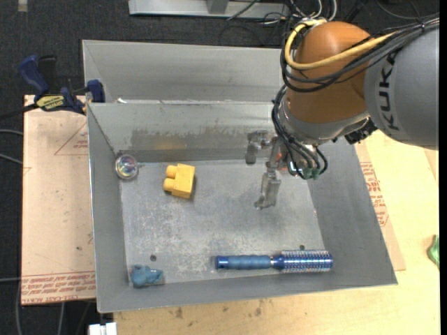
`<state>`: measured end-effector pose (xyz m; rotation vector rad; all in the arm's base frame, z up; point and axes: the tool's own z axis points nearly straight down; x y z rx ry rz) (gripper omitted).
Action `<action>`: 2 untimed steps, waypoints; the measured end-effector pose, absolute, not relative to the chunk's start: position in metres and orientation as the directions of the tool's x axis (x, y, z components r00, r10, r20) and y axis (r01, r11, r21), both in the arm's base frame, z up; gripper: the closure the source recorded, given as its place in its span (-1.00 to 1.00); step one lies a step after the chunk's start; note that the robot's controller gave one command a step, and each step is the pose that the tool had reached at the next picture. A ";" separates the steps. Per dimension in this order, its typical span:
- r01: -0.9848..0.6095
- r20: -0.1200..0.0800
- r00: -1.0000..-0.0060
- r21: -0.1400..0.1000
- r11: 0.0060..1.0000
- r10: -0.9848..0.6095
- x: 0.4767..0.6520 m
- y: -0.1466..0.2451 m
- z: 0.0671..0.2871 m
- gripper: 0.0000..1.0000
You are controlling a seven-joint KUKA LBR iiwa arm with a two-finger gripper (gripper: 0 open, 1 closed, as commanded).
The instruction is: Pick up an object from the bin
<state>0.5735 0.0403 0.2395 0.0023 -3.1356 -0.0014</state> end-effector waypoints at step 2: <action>-0.082 -0.007 -0.997 0.001 0.997 -0.082 0.488 0.007 0.069 -1.00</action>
Offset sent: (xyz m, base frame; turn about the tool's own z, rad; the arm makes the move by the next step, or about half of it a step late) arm -0.0626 -0.0286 -0.0520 -0.0193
